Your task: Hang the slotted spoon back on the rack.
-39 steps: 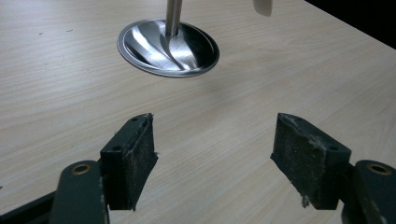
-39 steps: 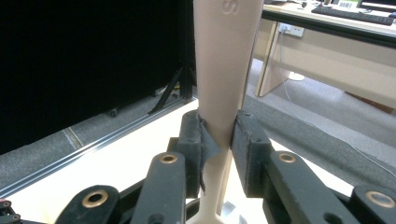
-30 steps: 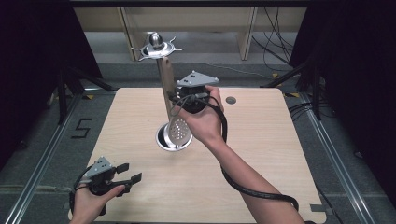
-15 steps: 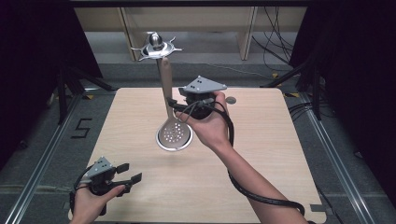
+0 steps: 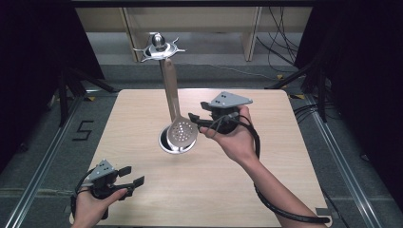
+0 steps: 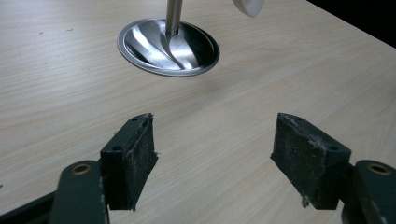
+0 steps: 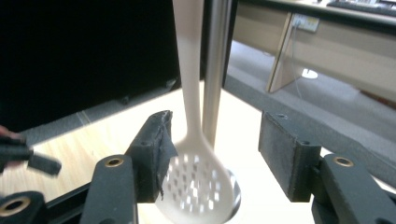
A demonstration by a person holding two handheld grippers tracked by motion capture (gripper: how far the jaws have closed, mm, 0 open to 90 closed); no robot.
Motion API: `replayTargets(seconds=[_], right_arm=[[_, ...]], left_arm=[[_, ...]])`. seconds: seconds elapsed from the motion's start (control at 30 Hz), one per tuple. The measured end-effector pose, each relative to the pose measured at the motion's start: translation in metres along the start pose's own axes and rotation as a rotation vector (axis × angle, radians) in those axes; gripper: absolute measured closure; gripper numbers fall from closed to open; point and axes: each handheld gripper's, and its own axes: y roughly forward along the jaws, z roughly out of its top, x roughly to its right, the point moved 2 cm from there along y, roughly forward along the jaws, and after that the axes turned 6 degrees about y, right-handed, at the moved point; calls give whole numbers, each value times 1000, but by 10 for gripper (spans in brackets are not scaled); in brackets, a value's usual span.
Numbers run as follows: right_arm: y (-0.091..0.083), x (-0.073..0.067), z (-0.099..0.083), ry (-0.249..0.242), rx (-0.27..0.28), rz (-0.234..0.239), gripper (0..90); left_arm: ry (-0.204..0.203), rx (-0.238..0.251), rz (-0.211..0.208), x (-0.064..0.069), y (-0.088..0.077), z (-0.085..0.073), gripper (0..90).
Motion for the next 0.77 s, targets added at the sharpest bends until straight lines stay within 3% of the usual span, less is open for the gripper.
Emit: replayTargets(seconds=[0.03,0.1,0.17,0.2,0.23,0.33,0.43,0.53,0.6,0.63,0.67,0.77], right_arm=[[-2,4,-4,-19,12,-10,444],[-7,7,-14,-6,-17,8,439],[-11,11,-25,-29,-29,16,436],[-12,11,-32,-11,-38,19,435],[-13,15,-36,-44,-39,24,432],[-19,20,-60,-13,-111,56,428],[-24,26,-80,-8,-141,71,425],[-30,33,-105,9,-189,59,418],[-36,39,-130,37,-224,73,416],[-36,39,-130,37,-224,73,416],[-41,43,-146,65,-256,51,415],[-43,46,-154,70,-267,56,413]], left_arm=[[-11,2,0,1,1,0,285],[-11,2,1,1,1,0,285],[-9,2,4,0,0,0,285],[0,0,3,0,0,0,285],[-1,0,5,0,0,0,285],[-4,2,7,0,0,0,285],[-7,3,3,0,1,0,285],[-13,-2,1,0,2,-1,285],[8,-6,0,-1,2,0,285],[7,-8,1,-1,2,0,285],[-19,-2,6,0,3,0,285],[-10,-9,8,-1,2,-1,285]])
